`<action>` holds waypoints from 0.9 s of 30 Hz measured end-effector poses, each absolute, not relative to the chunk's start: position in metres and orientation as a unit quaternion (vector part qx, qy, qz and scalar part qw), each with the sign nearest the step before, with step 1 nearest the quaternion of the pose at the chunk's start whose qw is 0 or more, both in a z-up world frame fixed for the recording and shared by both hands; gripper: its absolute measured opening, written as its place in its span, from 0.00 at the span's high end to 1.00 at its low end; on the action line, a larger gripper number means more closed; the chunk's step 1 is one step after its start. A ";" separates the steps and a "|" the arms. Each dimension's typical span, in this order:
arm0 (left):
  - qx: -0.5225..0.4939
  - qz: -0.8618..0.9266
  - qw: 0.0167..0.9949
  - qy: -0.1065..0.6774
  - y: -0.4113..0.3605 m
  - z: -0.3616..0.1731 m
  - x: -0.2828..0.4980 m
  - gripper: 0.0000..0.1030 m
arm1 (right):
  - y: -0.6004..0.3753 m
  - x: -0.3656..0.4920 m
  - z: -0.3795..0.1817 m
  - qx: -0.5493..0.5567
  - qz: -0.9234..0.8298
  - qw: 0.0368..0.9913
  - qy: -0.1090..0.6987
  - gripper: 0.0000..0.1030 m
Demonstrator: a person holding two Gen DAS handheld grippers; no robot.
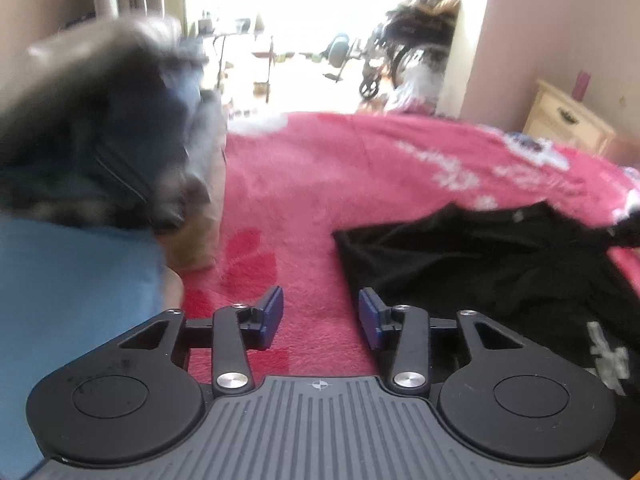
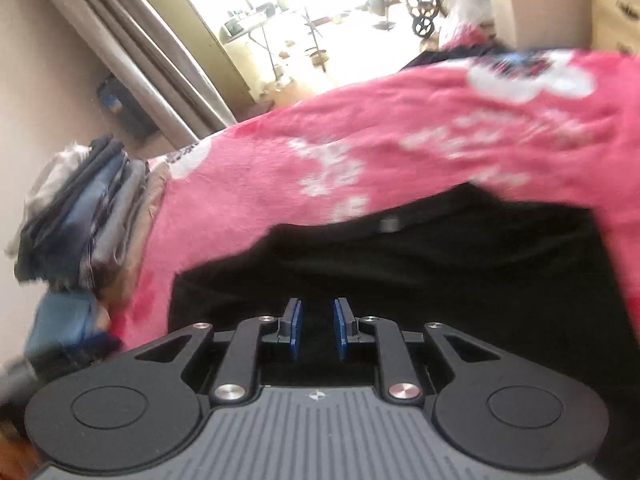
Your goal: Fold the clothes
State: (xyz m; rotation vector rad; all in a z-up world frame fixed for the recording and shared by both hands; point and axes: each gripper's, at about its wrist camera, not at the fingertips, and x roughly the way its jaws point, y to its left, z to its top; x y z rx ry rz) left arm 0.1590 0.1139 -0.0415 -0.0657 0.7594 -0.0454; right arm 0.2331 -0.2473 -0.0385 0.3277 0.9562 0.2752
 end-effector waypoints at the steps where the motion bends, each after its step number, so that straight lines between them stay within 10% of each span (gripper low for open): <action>1: -0.033 -0.032 0.929 0.366 0.114 -0.032 0.150 0.56 | -0.257 0.218 -0.027 0.146 0.127 0.868 0.458 0.80; 15: -0.052 -0.264 0.785 0.558 0.086 -0.044 -0.004 0.45 | -0.360 -0.040 -0.001 0.145 0.058 0.864 0.479 0.48; 27: -0.057 -0.318 0.691 0.646 0.078 -0.111 -0.086 0.51 | -0.428 -0.095 -0.060 0.210 -0.004 0.818 0.536 0.48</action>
